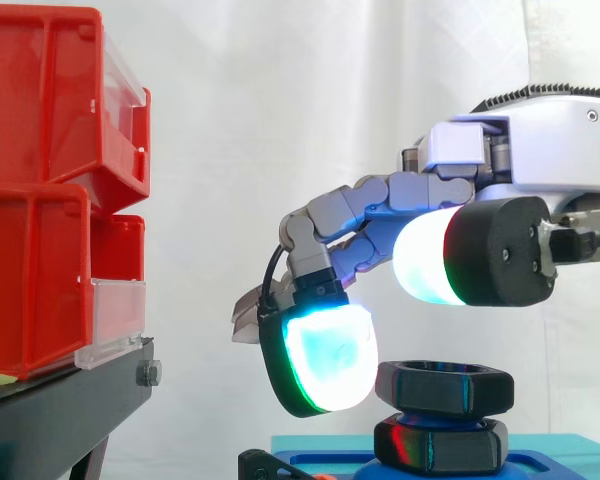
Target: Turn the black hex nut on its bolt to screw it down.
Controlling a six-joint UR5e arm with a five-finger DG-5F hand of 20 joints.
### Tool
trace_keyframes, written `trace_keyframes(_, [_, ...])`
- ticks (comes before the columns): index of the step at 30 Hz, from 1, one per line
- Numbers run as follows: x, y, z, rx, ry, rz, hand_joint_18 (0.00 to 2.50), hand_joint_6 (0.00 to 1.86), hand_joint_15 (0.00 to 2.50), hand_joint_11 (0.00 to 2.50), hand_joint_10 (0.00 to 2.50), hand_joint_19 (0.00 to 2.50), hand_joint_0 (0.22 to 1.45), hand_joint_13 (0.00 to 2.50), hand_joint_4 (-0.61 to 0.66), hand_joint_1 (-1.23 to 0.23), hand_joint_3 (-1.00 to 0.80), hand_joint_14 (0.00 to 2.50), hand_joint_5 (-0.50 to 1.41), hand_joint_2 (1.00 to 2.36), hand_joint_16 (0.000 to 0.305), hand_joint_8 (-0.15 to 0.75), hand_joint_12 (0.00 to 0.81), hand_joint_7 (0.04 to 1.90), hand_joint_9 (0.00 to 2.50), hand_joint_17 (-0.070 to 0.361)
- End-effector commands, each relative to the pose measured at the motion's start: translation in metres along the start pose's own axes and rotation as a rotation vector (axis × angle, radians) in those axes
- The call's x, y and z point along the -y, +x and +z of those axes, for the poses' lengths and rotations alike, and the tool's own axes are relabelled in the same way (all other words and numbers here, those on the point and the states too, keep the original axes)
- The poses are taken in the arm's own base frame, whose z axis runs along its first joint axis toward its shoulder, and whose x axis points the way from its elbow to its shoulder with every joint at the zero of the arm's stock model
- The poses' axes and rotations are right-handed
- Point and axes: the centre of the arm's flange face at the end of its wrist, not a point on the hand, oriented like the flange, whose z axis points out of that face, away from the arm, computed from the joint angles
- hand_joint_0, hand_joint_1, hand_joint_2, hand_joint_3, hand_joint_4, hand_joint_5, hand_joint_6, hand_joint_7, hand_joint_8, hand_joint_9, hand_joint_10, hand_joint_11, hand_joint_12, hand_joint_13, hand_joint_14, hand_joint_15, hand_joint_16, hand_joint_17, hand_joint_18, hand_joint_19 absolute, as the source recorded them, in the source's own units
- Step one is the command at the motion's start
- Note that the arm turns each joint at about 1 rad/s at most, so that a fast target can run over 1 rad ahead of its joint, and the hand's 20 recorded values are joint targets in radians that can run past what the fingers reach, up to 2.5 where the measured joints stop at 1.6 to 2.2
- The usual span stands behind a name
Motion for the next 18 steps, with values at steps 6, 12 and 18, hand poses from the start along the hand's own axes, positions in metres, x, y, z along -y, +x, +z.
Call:
trace_keyframes(6, [0.009, 0.000, -0.003, -0.001, -0.015, -0.002, 0.37, 0.50, 0.04, 0.06, 0.00, 0.30, 0.49, 0.46, 0.16, -0.21, -0.50, 0.00, -0.02, 1.00, 0.050, 0.241, 0.320, 1.49, 0.59, 0.113])
trace_keyframes(12, [0.016, 0.000, -0.006, -0.004, -0.015, -0.003, 0.37, 0.50, 0.03, 0.06, 0.00, 0.31, 0.49, 0.46, 0.16, -0.21, -0.50, 0.00, -0.01, 1.00, 0.050, 0.243, 0.319, 1.55, 0.60, 0.113])
trace_keyframes(18, [0.022, -0.001, -0.009, -0.003, -0.023, -0.008, 0.37, 0.50, 0.03, 0.06, 0.00, 0.31, 0.49, 0.46, 0.15, -0.21, -0.50, 0.00, -0.01, 1.00, 0.050, 0.244, 0.317, 1.58, 0.60, 0.112])
